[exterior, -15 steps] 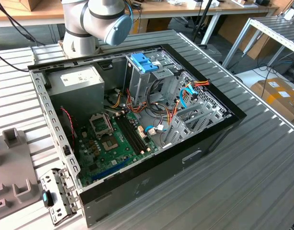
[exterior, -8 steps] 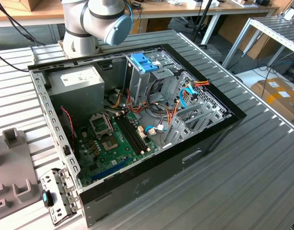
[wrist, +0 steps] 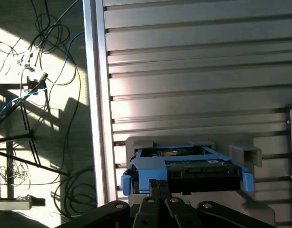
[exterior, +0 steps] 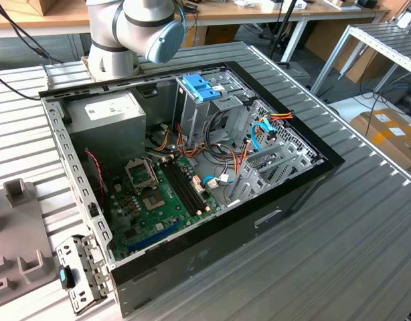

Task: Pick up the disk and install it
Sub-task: 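Pick up the disk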

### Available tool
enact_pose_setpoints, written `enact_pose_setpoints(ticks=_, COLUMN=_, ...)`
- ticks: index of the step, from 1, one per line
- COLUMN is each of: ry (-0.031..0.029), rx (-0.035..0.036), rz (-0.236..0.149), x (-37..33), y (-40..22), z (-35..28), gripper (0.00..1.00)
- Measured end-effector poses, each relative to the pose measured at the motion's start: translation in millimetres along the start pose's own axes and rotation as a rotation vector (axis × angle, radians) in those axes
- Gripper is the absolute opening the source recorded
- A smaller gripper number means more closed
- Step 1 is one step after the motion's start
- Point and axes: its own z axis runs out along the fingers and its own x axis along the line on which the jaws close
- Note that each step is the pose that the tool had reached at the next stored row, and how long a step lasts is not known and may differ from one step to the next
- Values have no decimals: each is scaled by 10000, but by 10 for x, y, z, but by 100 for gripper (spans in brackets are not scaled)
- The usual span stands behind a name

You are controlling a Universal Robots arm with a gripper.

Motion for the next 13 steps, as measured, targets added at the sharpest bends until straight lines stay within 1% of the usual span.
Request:
enact_pose_setpoints(ticks=1, ry=-3, rx=4, rz=-121, x=0, y=0, z=0, gripper=11)
enact_pose_setpoints(ticks=3, ry=-17, rx=27, rz=-753, x=0, y=0, z=2, gripper=11)
enact_pose_setpoints(ticks=7, ry=-33, rx=58, rz=-1553, x=0, y=0, z=4, gripper=11)
enact_pose_setpoints(ticks=8, ry=-41, rx=68, rz=-1855, x=0, y=0, z=4, gripper=11)
enact_pose_setpoints(ticks=13, ry=-43, rx=70, rz=-1906, x=0, y=0, z=5, gripper=11)
